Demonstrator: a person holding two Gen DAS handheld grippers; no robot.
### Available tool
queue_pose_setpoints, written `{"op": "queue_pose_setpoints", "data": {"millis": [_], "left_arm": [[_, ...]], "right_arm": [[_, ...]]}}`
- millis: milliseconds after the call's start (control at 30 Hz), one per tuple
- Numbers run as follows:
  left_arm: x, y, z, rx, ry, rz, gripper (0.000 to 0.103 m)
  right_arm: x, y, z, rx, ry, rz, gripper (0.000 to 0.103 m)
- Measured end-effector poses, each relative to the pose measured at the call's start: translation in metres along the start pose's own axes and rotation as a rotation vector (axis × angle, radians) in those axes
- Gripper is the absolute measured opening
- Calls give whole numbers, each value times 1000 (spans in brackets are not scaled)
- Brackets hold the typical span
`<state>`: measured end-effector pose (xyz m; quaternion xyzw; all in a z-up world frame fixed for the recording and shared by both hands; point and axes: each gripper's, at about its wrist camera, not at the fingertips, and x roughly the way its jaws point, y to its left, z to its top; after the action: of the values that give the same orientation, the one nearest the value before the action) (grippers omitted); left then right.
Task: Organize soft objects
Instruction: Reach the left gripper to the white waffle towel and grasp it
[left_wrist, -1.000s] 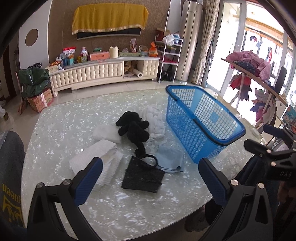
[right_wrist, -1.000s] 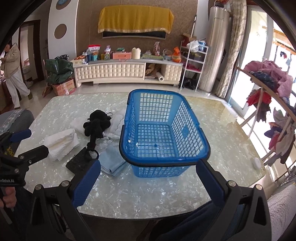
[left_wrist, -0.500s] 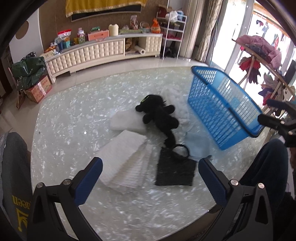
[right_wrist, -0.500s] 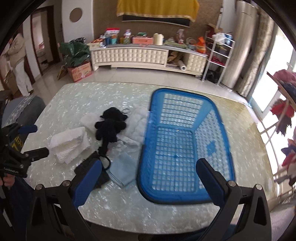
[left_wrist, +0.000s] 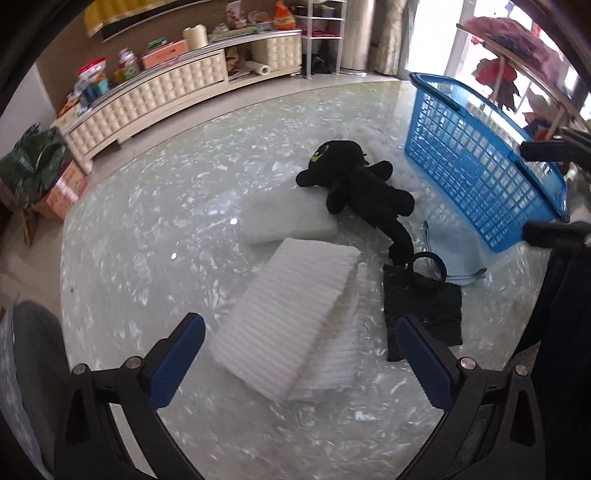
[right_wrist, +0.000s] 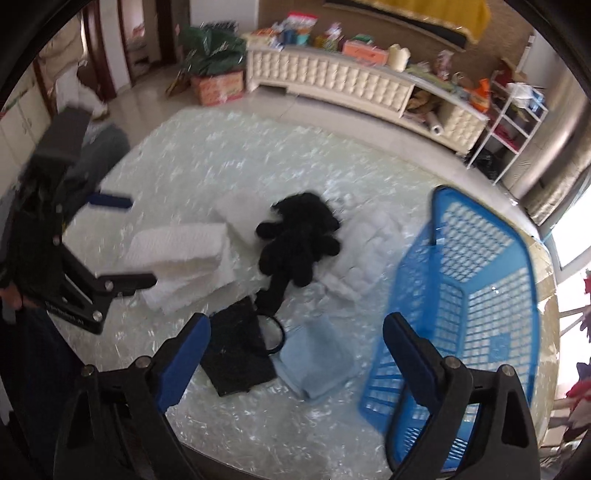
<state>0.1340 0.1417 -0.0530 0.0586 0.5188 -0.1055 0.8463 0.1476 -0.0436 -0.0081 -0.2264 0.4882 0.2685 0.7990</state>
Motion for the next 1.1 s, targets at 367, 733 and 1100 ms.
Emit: {"op": "queue_pose_setpoints", "data": {"millis": [367,733,1100], "left_arm": [[50,-5,0,104,75,-42,103],[80,1,-2,107,160,-27,85],[84,2,-5,92,161,-11,67]], "right_arm": [[55,13,1,-74,144,-35,92],[97,19,1,-75,209,34,82],[133,10,-1,-9,263,81,67]]}}
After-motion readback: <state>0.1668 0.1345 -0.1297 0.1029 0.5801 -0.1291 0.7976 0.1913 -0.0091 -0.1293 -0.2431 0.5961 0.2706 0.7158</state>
